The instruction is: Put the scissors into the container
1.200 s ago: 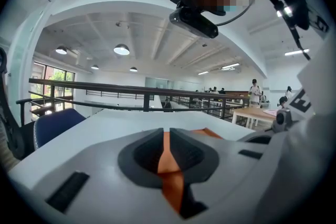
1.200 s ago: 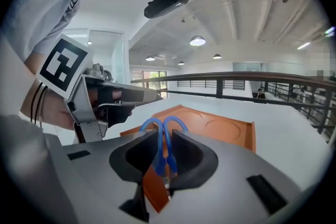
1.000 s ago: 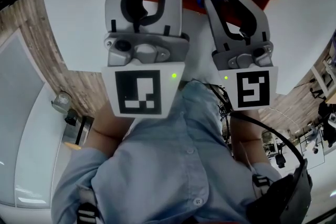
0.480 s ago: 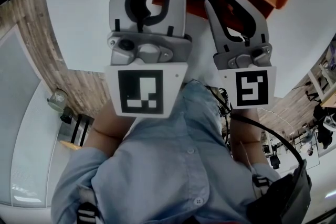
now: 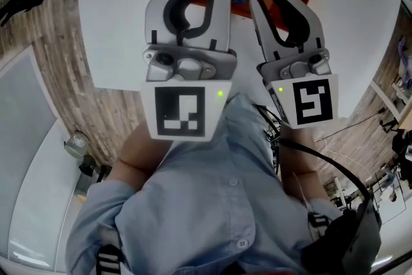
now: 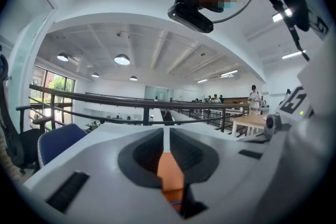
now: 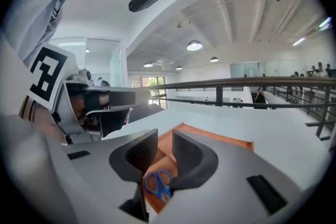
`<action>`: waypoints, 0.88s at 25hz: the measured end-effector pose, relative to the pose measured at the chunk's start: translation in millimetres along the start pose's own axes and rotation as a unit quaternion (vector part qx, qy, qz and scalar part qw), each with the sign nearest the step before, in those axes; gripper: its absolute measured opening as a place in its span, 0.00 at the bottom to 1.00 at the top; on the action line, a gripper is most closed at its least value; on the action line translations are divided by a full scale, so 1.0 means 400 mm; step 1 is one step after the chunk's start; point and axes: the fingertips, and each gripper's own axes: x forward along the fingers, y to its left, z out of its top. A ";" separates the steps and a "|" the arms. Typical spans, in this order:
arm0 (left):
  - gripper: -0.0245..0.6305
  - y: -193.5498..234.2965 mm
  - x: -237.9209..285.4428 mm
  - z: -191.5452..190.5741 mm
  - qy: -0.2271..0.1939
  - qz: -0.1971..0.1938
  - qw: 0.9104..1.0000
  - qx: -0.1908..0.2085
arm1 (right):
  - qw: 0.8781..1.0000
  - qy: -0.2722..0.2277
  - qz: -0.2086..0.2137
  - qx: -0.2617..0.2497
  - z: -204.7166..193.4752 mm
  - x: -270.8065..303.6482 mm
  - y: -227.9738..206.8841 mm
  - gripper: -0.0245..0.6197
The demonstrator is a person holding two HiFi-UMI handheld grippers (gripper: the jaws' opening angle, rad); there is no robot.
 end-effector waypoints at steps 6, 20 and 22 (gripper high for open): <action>0.10 -0.060 -0.073 0.143 -0.045 -0.022 0.998 0.028 | 0.996 -0.083 -0.042 0.003 0.195 -0.096 0.016 0.10; 0.10 -0.140 -0.115 0.361 -0.118 -0.034 0.989 0.082 | 0.973 -0.187 -0.117 -0.064 0.455 -0.225 0.003 0.06; 0.10 -0.144 -0.113 0.366 -0.119 -0.035 0.988 0.088 | 0.972 -0.192 -0.121 -0.065 0.463 -0.230 0.001 0.06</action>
